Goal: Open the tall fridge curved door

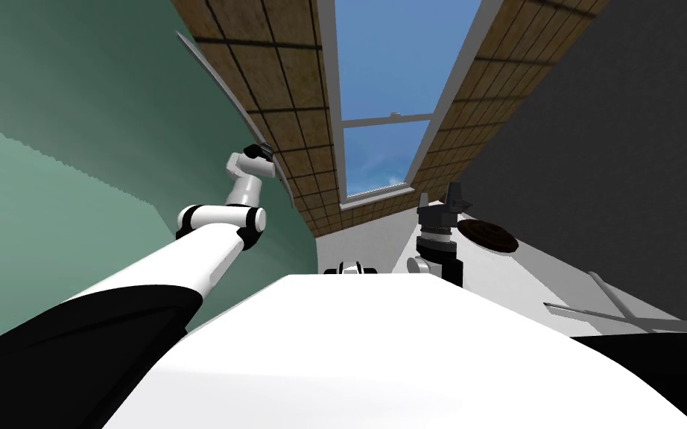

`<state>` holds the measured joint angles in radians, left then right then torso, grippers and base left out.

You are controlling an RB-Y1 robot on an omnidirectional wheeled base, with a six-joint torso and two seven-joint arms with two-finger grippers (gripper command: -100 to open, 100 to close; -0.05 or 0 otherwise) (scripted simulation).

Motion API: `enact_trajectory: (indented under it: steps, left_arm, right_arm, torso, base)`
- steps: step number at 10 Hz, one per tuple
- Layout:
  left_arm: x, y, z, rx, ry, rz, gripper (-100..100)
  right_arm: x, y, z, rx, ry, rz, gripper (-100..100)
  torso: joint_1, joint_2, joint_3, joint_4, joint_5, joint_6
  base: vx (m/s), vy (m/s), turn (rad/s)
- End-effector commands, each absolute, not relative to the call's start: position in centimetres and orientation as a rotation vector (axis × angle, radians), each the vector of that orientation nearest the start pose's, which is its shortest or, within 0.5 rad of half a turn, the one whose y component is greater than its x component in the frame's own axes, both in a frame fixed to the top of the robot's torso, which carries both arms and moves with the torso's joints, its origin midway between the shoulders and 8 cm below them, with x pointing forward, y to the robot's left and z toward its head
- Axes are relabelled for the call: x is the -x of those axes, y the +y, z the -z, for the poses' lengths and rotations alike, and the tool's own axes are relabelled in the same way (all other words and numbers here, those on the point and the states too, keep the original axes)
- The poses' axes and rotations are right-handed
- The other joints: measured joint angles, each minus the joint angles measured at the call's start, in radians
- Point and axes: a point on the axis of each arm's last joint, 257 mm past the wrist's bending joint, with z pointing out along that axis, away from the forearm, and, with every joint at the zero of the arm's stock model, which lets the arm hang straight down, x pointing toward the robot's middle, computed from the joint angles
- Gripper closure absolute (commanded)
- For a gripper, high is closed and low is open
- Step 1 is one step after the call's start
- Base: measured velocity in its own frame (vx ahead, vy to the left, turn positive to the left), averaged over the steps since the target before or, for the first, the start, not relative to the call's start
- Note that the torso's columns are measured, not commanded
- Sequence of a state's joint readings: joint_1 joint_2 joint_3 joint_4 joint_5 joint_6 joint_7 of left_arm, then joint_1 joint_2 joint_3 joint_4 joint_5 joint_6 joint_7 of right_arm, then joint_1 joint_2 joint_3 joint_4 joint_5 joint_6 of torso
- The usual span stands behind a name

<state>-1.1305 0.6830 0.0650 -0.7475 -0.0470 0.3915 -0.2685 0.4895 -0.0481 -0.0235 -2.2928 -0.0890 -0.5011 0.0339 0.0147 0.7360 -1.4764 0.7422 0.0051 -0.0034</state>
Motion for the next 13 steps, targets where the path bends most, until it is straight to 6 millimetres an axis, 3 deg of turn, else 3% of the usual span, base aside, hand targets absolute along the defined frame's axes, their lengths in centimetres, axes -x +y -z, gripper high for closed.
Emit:
enact_trajectory:
  steps: [1,2,3,5,6,7,8,9,10,11,13]
  left_arm:
    - [-74.2,43.4,-14.0,0.816,1.261,0.468,100]
    - [-74.2,43.4,-14.0,0.816,1.261,0.468,100]
    - [-74.9,40.3,-14.4,0.787,1.278,0.504,100]
    - [-75.5,37.1,-14.7,0.757,1.295,0.540,100]
    - [-75.3,38.9,-13.7,0.773,1.306,0.504,100]
    - [-76.0,35.1,-13.5,0.740,1.331,0.548,100]
    - [-76.1,35.6,-12.6,0.756,1.344,0.538,100]
    - [-76.0,35.2,-13.3,0.743,1.334,0.546,100]
    - [-76.4,31.8,-13.8,0.710,1.346,0.591,100]
    - [-76.6,32.3,-12.9,0.726,1.359,0.580,100]
    - [-76.4,31.8,-13.8,0.710,1.346,0.591,100]
  right_arm:
    - [-34.0,-29.1,-3.5,-0.644,0.588,-1.315,0]
    - [-34.0,-29.1,-3.5,-0.644,0.588,-1.315,0]
    - [-34.0,-29.1,-3.5,-0.644,0.588,-1.315,0]
    - [-34.0,-29.1,-3.5,-0.644,0.588,-1.315,0]
    - [-34.0,-29.1,-3.5,-0.644,0.588,-1.315,0]
    - [-34.0,-29.1,-3.5,-0.644,0.588,-1.315,0]
    - [-34.0,-29.1,-3.5,-0.644,0.588,-1.315,0]
    - [-34.0,-29.1,-3.5,-0.644,0.588,-1.315,0]
    - [-34.0,-29.1,-3.5,-0.644,0.588,-1.315,0]
    - [-34.0,-29.1,-3.5,-0.644,0.588,-1.315,0]
    - [-34.0,-29.1,-3.5,-0.644,0.588,-1.315,0]
  torso:
    - [-0.007,0.002,0.001,-0.002,-0.001,0.007]
    - [-0.003,0.005,0.007,-0.003,0.004,0.010]
    - [-0.001,0.004,0.003,-0.001,0.001,0.006]
    - [-0.007,0.003,0.003,-0.003,0.000,0.010]
    - [-0.010,0.001,0.000,0.000,-0.003,0.009]
    - [-0.007,-0.002,-0.002,0.000,-0.003,0.001]
    - [-0.011,-0.001,-0.002,-0.004,-0.004,0.009]
    - [-0.013,-0.001,-0.001,-0.006,-0.003,0.004]
    - [-0.008,-0.001,0.000,-0.004,-0.001,-0.001]
    - [-0.012,0.002,0.000,-0.004,-0.003,0.007]
    - [-0.008,0.000,0.000,-0.004,-0.001,0.000]
  base:
    - [-0.153,-0.099,-0.210]
    - [-0.112,-0.091,-0.116]
    - [-0.150,-0.071,-0.205]
    - [-0.167,-0.136,-0.234]
    - [-0.079,-0.062,-0.081]
    - [-0.140,-0.059,-0.210]
    - [-0.151,-0.049,-0.170]
    - [-0.070,-0.032,-0.027]
    - [-0.126,-0.056,-0.110]
    - [-0.137,-0.045,-0.173]
    - [-0.034,-0.029,-0.009]
